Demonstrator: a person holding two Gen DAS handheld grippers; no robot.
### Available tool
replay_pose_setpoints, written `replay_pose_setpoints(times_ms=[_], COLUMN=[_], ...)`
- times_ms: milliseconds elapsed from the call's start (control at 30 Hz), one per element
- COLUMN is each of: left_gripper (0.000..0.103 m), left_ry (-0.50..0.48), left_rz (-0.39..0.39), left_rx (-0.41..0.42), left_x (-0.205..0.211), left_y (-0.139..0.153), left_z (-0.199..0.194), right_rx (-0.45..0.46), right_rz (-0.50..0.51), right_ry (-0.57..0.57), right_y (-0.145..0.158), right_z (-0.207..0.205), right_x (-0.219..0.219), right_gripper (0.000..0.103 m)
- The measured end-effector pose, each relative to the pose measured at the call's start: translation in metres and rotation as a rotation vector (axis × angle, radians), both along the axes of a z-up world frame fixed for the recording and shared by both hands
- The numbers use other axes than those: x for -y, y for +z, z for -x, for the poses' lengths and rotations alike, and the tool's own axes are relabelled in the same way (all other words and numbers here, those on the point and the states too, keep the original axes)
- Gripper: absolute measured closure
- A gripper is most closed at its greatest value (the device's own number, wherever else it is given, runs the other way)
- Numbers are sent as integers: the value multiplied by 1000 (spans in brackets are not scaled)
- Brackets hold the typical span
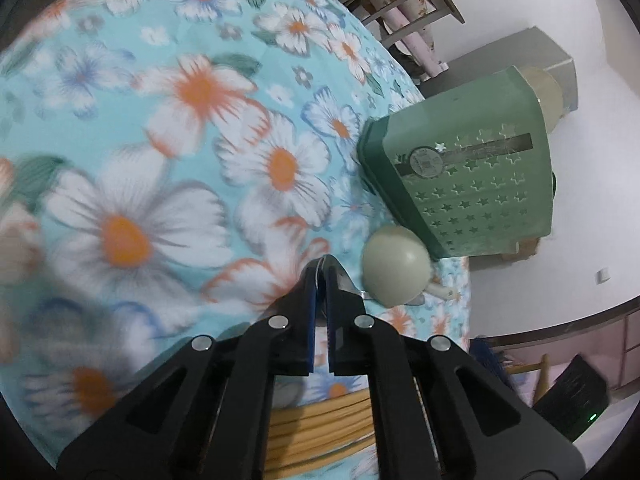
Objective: Organize utensils
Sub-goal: 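Grasp the steel spoon by its handle with the left gripper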
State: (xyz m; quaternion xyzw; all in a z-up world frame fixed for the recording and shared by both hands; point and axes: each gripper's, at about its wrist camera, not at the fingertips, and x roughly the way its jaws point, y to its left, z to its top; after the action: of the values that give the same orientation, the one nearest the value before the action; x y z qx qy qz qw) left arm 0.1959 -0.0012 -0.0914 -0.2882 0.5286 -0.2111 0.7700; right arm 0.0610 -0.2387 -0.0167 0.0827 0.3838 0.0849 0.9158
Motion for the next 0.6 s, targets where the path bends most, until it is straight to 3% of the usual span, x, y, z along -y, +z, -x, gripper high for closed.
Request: replay_pose_setpoints(times_ms=[233, 467, 600], left_gripper=[98, 97, 97], left_ry=[59, 158, 211], left_rz=[-178, -250, -301], left_rx=[78, 127, 161], left_x=[-38, -79, -95], left_y=[24, 33, 40], left_z=[6, 10, 9], right_rx=[38, 13, 41], right_rz=[275, 581, 682], right_ry=[90, 166, 196], right_y=[-7, -40, -45], right_z=[-25, -46, -48], right_x=[-31, -66, -84], right_gripper=[57, 57, 62])
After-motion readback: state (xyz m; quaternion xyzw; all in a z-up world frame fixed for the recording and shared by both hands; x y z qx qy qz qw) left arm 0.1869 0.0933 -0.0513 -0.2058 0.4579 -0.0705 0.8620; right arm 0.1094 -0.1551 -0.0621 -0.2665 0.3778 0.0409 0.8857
